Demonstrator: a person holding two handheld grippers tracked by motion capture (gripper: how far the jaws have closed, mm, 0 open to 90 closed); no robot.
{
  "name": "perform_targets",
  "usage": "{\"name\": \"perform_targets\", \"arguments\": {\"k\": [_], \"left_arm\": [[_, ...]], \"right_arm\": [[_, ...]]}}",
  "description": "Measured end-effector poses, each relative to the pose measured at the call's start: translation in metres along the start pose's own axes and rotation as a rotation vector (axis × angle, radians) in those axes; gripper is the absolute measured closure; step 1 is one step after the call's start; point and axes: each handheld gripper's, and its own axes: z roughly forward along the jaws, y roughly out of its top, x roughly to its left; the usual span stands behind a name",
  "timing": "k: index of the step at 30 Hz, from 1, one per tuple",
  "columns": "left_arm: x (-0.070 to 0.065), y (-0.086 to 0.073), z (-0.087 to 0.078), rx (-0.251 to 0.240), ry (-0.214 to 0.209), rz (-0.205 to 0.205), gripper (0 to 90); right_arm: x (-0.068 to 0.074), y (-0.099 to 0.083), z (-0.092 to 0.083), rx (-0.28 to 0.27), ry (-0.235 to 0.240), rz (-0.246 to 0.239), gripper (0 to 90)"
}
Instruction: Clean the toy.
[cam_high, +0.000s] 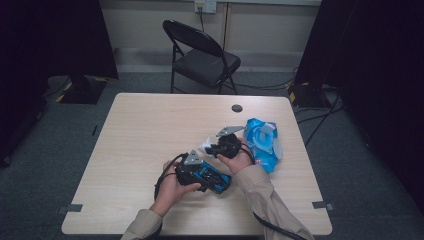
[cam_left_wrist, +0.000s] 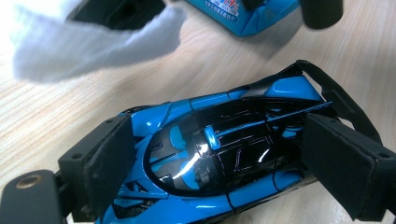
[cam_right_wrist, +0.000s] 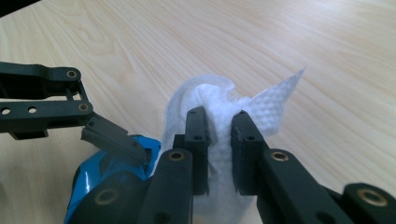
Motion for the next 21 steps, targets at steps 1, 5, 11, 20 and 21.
{"name": "perform_targets", "arguments": {"k": [1, 5, 11, 20, 21], "left_arm": [[0.000, 0.000, 0.000, 0.000, 0.000, 0.000, 10.0], [0.000, 0.000, 0.000, 0.000, 0.000, -0.001, 10.1], [0.000, 0.000, 0.000, 0.000, 0.000, 0.000, 10.1], [0.000, -0.001, 0.000, -0.005, -0.001, -0.004, 10.1], [0.000, 0.000, 0.000, -0.004, -0.001, -0.004, 10.1]], "right_arm": [[0.001, 0.000, 0.003, 0.007, 0.001, -0.006, 79.7], [0.003, -0.002, 0.011, 0.022, 0.001, -0.002, 79.9], [0.004, -0.003, 0.019, 0.035, 0.002, 0.010, 79.9], [0.009, -0.008, 0.027, 0.055, 0.018, -0.004, 80.0], [0.009, -0.008, 0.027, 0.056, 0.019, -0.005, 79.9]]}}
